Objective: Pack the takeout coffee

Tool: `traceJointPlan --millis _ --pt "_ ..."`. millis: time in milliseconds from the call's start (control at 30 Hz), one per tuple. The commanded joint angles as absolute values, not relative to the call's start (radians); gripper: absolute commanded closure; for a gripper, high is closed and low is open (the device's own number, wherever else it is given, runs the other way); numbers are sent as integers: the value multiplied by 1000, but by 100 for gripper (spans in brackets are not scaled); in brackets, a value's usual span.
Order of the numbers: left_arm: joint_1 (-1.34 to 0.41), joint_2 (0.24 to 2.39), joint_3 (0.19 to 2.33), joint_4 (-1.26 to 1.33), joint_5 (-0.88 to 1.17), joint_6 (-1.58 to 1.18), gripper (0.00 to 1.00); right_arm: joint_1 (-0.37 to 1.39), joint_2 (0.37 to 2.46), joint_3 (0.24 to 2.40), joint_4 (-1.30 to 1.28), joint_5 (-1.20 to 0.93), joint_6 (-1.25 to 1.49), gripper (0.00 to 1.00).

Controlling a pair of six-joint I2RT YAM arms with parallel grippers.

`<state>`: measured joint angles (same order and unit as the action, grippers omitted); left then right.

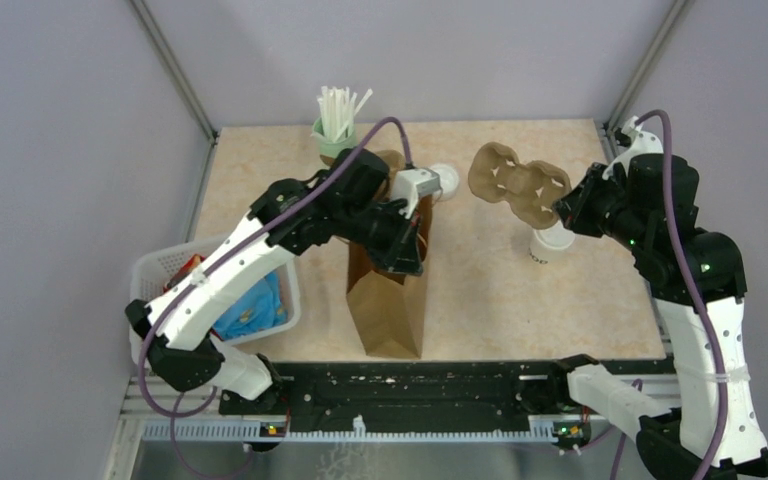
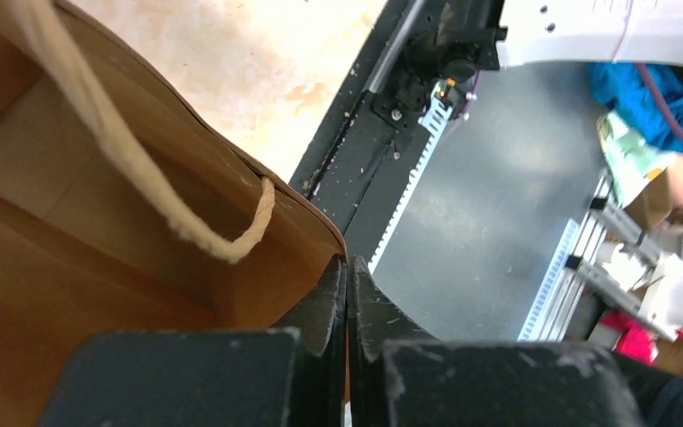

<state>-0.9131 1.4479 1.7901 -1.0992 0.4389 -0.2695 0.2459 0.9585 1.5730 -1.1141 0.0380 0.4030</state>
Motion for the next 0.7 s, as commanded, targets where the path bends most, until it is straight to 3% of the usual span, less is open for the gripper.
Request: traceJointPlan --millis 0,67,133,200,267,500,667 --pt "-977 1548 1941 -1094 373 -194 100 242 917 1614 -1129 131 396 100" --pt "-979 1575 1986 -1140 333 -181 97 242 908 1620 -1130 146 404 100" --pt "-978 1582 2035 -1193 282 -209 65 242 900 1637 -1133 169 407 100" --pt "-979 1584 2094 -1275 242 -288 42 243 900 1660 -1135 190 399 100" --pt "-979 1574 2124 -1324 252 -387 31 242 905 1679 -1135 207 386 100" --pt "-979 1454 2098 -1392 179 -577 26 242 911 1658 -1077 214 380 100" --pt "-979 1417 2002 -1413 27 -641 37 243 907 1614 -1021 163 406 100"
